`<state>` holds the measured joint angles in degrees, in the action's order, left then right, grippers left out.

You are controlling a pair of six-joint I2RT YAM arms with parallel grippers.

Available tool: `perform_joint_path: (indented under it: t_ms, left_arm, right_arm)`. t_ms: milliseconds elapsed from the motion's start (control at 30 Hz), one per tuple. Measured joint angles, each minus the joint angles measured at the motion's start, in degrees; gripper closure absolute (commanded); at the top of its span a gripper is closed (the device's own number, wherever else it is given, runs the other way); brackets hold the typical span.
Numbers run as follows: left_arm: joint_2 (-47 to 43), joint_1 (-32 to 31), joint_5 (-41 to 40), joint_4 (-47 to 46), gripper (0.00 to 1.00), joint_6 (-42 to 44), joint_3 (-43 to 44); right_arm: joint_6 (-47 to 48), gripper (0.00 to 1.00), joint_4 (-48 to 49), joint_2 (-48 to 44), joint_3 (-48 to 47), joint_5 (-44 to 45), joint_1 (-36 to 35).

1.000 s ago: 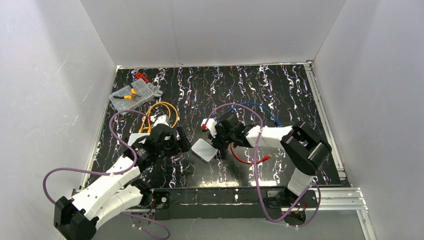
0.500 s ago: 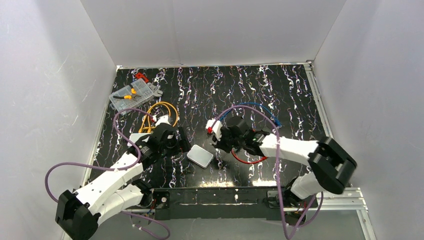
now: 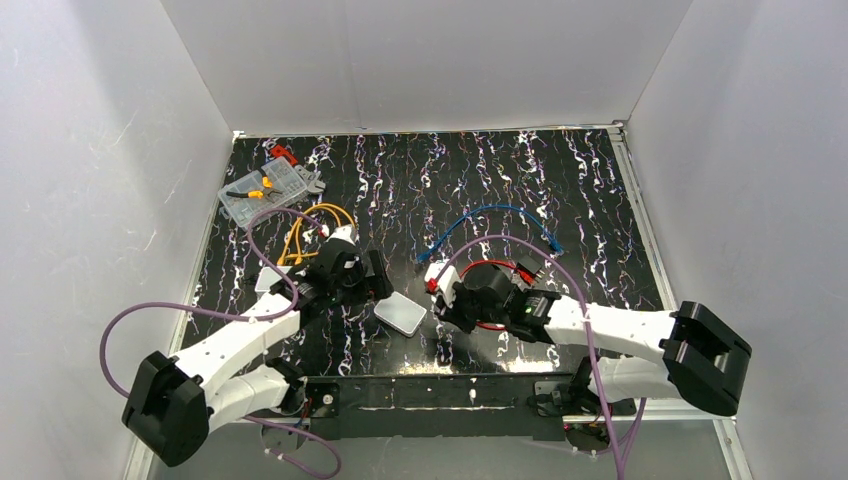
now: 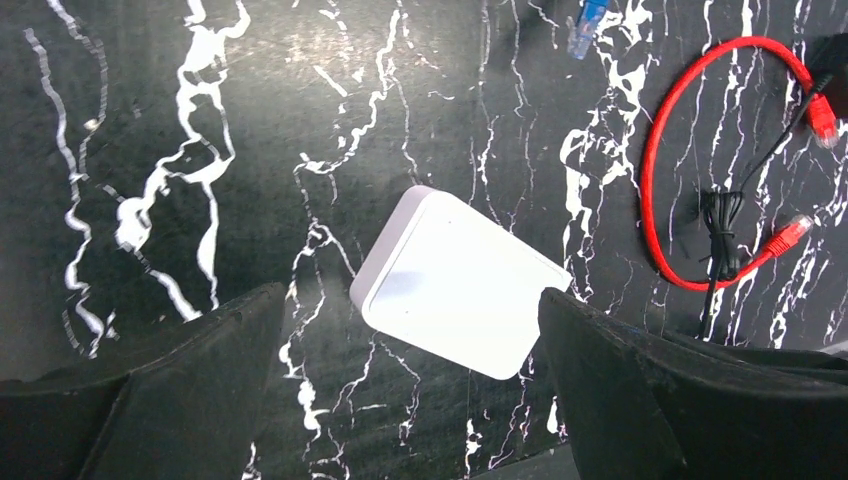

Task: Insert the plug into the switch port
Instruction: Move the switch port to the center of the board, then insert the power into the switch port.

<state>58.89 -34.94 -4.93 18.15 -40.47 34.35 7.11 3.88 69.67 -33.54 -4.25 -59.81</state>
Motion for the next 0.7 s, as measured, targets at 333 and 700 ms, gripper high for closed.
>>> perform_joint_path:
  t_ms: [333,700]
  left_arm:
    - [4.8,1.9,8.8,-9.1,0.02,2.4,-3.5]
    - [7.2,2.3,13.8,-13.0,0.05,3.2,-5.0]
  right_arm:
    - [-7.6,0.99,4.1,2.6,2.9,4.6,-2.4]
    - [-11.6,0.99,8.9,10.4,3.3,4.5,-3.4]
